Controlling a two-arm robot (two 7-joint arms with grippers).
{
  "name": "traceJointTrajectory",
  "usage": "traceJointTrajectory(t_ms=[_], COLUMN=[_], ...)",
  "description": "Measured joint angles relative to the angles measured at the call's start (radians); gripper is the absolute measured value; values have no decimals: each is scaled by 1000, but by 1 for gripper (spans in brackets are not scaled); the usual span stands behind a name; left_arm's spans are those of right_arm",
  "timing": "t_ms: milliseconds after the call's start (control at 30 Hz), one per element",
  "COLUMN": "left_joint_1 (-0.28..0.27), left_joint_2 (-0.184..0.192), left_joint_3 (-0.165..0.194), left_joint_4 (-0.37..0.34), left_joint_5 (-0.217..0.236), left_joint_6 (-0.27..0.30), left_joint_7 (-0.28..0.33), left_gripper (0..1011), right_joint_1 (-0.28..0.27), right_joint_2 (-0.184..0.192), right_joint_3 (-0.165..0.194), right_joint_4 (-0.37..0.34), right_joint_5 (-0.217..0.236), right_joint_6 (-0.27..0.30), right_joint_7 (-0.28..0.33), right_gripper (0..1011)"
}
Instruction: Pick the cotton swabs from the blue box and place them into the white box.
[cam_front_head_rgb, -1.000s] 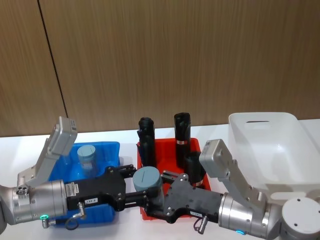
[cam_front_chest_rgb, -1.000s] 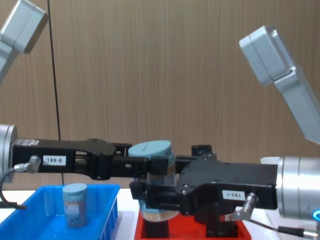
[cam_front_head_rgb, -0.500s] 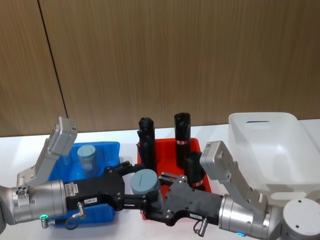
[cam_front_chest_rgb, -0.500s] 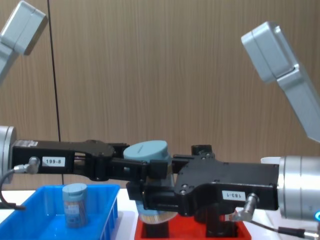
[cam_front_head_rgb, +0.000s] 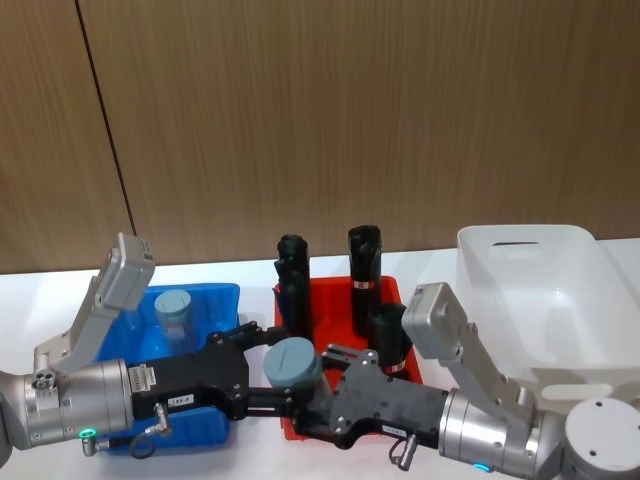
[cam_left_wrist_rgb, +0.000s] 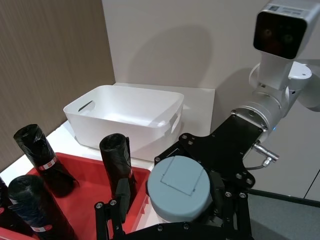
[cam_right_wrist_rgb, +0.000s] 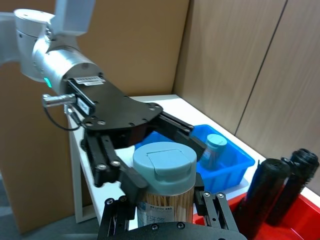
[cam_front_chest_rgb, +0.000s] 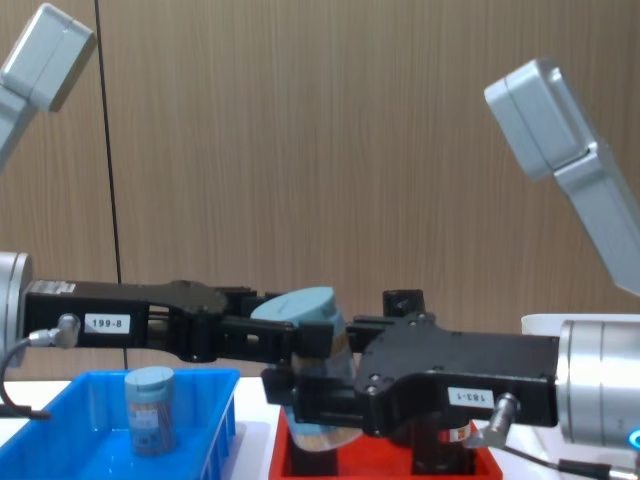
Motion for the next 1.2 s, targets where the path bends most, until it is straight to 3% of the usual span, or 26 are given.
traceJointTrajectory(t_ms=[800, 1200], left_joint_1=[0, 0], left_joint_2=[0, 0], left_joint_3=[1, 1], left_joint_4=[-2, -2], left_joint_5=[-3, -4], left_joint_6=[-2, -2], left_joint_7=[-5, -6], left_gripper=[1000, 1000], right_joint_1=[26, 22], right_joint_2=[-7, 22], right_joint_3=[11, 41], right_joint_4=[71, 75], right_joint_5=[18, 54], right_joint_6=[-23, -34], right_joint_7=[-77, -115], right_gripper=[650, 650])
